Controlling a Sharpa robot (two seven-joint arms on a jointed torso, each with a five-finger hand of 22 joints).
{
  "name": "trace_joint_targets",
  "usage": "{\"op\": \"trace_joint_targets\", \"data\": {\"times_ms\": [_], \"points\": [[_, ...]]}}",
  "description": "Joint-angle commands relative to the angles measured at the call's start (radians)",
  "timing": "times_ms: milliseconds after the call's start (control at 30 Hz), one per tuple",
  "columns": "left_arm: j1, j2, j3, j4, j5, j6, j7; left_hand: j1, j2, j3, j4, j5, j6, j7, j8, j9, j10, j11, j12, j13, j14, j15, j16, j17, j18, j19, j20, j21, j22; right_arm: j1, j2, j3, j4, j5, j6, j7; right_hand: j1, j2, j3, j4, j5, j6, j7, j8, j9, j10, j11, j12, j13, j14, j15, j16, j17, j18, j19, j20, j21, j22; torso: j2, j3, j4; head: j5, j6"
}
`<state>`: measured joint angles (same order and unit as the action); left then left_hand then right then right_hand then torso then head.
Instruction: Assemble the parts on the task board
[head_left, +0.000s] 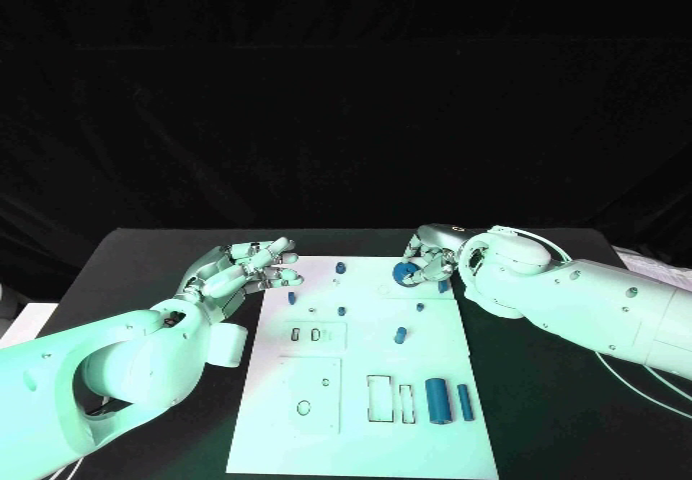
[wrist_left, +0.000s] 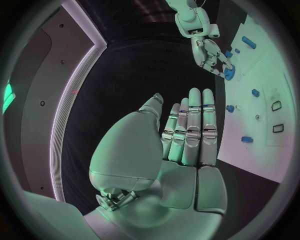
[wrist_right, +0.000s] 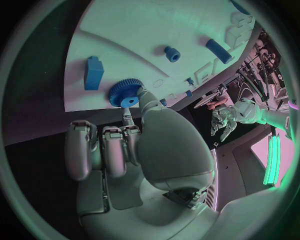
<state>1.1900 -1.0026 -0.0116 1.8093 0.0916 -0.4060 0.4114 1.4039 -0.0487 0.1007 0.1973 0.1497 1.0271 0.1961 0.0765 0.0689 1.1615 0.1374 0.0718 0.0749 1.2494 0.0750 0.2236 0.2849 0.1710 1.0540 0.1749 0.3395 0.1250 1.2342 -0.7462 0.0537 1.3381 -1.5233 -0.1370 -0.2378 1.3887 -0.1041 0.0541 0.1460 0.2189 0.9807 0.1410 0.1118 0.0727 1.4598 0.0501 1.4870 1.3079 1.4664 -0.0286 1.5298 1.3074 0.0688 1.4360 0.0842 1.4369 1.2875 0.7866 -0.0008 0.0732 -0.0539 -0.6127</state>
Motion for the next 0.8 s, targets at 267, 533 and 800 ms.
{"op": "trace_joint_targets", "data": {"times_ms": [267,533,800], "points": [[0.001,0.001,0.001,-0.001,0.002,0.022,0.003,0.006,-0.002,0.001,-0.008,-0.006,-0.001,0.006,-0.003,0.000,-0.007,0.000,-0.006,-0.001,-0.008,0.000,-0.004,0.001,0.011,-0.002,0.008,-0.003,-0.001,-0.005,-0.008,0.000,0.019,-0.017,0.002,0.002,0.011,0.001,0.002,-0.007,0.004,0.009,0.000,0.007,0.001,0.068,0.004,0.009,0.191,0.089,0.008,0.006,0.181,-0.012,0.008,0.000,0.007,0.005,0.000,0.0004,0.0024,-0.002,0.000],[0.001,0.001,0.001,-0.003,0.002,0.022,0.003,0.007,-0.002,0.001,-0.008,-0.006,-0.001,0.005,-0.004,0.000,-0.007,0.000,-0.006,-0.001,-0.008,0.000,-0.004,0.002,0.011,-0.002,0.008,-0.003,-0.001,-0.006,-0.013,0.000,0.018,-0.017,-0.006,0.003,0.012,0.001,0.002,-0.008,0.005,0.009,0.000,0.007,0.001,0.067,0.004,0.008,0.190,0.088,0.008,0.006,0.180,-0.013,0.009,0.000,0.008,0.007,0.000,-0.0003,0.0036,-0.004,0.001],[0.001,0.001,0.001,-0.003,0.002,0.022,0.002,0.007,-0.001,0.002,-0.008,-0.007,-0.001,0.005,-0.004,0.000,-0.007,-0.001,-0.006,-0.001,-0.008,0.000,-0.004,0.002,0.011,-0.002,0.008,-0.003,-0.001,-0.006,-0.017,0.000,0.018,-0.016,-0.006,0.008,0.004,-0.011,-0.005,-0.009,0.009,-0.002,0.002,0.002,-0.002,0.065,0.006,0.006,0.189,0.088,0.010,0.006,0.180,-0.013,0.008,0.001,0.009,0.008,0.000,-0.0005,0.0053,-0.007,0.001]]}}
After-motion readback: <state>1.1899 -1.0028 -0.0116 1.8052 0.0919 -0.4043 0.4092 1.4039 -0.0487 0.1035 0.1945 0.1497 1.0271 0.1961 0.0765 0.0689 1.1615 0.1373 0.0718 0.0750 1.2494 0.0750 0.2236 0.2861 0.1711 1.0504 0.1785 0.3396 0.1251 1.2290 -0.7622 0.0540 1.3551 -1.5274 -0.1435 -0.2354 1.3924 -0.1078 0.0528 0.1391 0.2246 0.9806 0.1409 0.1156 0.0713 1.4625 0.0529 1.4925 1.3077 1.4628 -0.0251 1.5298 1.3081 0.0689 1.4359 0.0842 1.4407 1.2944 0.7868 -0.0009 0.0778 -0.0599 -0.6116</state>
